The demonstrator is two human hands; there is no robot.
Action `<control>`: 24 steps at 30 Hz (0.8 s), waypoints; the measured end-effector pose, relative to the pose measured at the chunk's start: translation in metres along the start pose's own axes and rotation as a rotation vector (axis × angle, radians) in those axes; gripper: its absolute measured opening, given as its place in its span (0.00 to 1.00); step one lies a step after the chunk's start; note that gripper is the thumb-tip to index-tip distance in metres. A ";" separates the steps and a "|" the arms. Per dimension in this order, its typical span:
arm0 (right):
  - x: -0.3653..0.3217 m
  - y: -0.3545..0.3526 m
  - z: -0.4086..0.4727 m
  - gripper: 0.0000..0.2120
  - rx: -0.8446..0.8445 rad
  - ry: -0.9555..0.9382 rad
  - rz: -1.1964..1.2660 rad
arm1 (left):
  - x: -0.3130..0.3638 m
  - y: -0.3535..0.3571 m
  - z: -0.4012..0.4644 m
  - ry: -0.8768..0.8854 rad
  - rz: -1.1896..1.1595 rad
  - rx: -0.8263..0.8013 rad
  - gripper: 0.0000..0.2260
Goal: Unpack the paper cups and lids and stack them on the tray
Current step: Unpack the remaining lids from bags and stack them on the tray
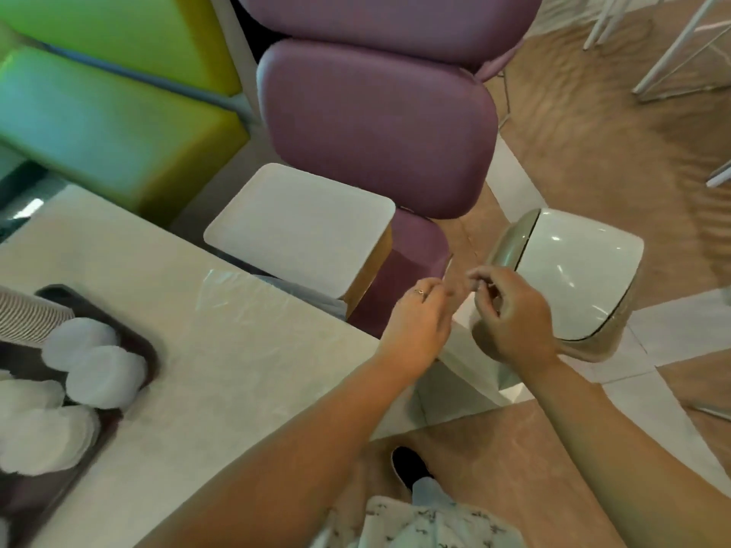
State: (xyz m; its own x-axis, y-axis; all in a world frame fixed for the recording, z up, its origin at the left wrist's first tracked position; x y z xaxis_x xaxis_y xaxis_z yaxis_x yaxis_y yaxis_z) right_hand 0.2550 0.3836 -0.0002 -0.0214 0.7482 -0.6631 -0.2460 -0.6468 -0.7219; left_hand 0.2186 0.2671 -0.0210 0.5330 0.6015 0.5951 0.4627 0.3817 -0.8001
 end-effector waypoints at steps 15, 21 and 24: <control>-0.225 0.193 -0.043 0.14 -0.670 -0.412 0.121 | -0.124 -0.130 -0.254 -0.517 0.050 0.451 0.15; -0.263 0.257 -0.096 0.23 -0.974 -0.536 -0.051 | -0.176 -0.100 -0.349 -0.959 -0.005 0.244 0.36; -0.273 0.277 -0.113 0.24 -1.028 -0.567 -0.158 | -0.181 -0.081 -0.382 -1.075 -0.061 0.123 0.40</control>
State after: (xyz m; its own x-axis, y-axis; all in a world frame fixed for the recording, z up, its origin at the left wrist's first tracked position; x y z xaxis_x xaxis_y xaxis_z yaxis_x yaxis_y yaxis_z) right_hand 0.3025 -0.0168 -0.0421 -0.5509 0.6217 -0.5568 0.6042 -0.1630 -0.7799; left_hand 0.3556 -0.1410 -0.0352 -0.4162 0.8568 0.3044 0.3615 0.4631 -0.8092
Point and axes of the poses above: each hand's wrist, its own z-axis towards the middle knuckle, its own y-axis out of the palm, x = y × z, the point moved 9 cm from there along z, towards the middle knuckle, and after that the axes turned 12 degrees about -x, right-handed, at the moved point
